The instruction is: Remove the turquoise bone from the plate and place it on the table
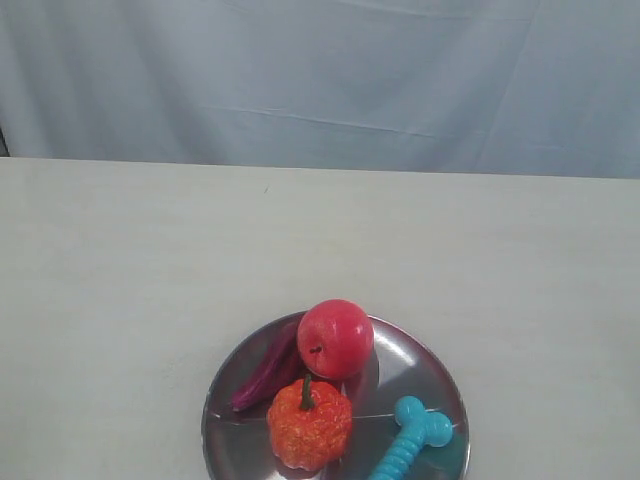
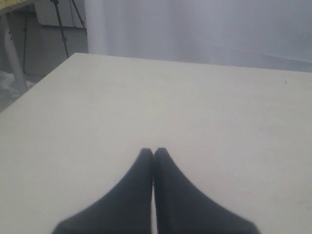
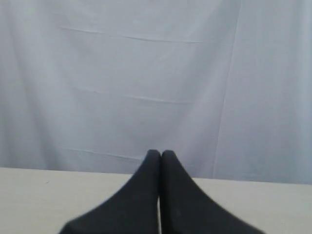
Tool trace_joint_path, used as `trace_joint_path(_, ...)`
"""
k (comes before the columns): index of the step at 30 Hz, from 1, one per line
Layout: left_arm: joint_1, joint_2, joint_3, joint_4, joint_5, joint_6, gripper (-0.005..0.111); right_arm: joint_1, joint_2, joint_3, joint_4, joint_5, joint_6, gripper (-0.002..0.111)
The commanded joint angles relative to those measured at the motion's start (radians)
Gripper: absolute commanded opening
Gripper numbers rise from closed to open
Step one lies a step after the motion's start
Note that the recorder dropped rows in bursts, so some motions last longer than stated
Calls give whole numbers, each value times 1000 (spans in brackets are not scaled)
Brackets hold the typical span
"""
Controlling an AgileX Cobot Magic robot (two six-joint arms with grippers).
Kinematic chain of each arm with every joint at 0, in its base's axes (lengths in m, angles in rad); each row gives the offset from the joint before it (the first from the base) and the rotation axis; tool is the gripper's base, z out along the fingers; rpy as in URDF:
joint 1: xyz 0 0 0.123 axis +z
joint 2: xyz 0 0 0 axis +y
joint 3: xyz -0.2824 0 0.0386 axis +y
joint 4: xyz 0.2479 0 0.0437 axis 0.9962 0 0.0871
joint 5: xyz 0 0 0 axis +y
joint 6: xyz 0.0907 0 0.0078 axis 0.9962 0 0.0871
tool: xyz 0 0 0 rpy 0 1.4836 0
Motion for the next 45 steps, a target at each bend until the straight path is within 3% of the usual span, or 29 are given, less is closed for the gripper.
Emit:
trace_joint_path(1,-5,-1,3,0,-3,2,0,4,-5,3,-8,-63,3,0)
trace_joint_path(4,-5,-1,3,0,-3,2,0,4,-5,3,-8,-102,5,0)
trace_joint_path(6,-5,-1,3,0,-3,-1,0,4,-5,3,10,-234,107,0)
trace_joint_path(7,-5,-1,3,0,-3,-1,0,4,-5,3,26,-327,410,0)
trace_joint_path(9,-5,-1,3,0,-3,-1,0,6,-5,3,-11,-365,795,0)
trace_joint_path(13,-5,-1,3,0,-3,-1,0,6,-5,3,-164,-484,807,0)
trace_joint_path(18,-5,-1,3,0,-3,-1,0,6,-5,3,-290,-485,869,0)
trace_joint_path(20,-5,-1,3,0,-3,-1,0,6,-5,-50,-468,-380,922,0)
trace_joint_path(24,-5,-1,3,0,-3,-1,0,6,33,-185,-952,-145,1409,0)
trace_joint_path(31,-5,-1,3,0,-3,-1,0,6,331,-397,-1673,-258,2055,0)
trace_joint_path(33,-5,-1,3,0,-3,-1,0,6,436,-456,-1769,-334,2098,0)
trace_joint_path(40,-5,-1,3,0,-3,-1,0,6,815,-636,-1774,-578,2098,0)
trace_joint_path(45,-5,-1,3,0,-3,-1,0,6,1001,-695,-1774,-599,1910,0)
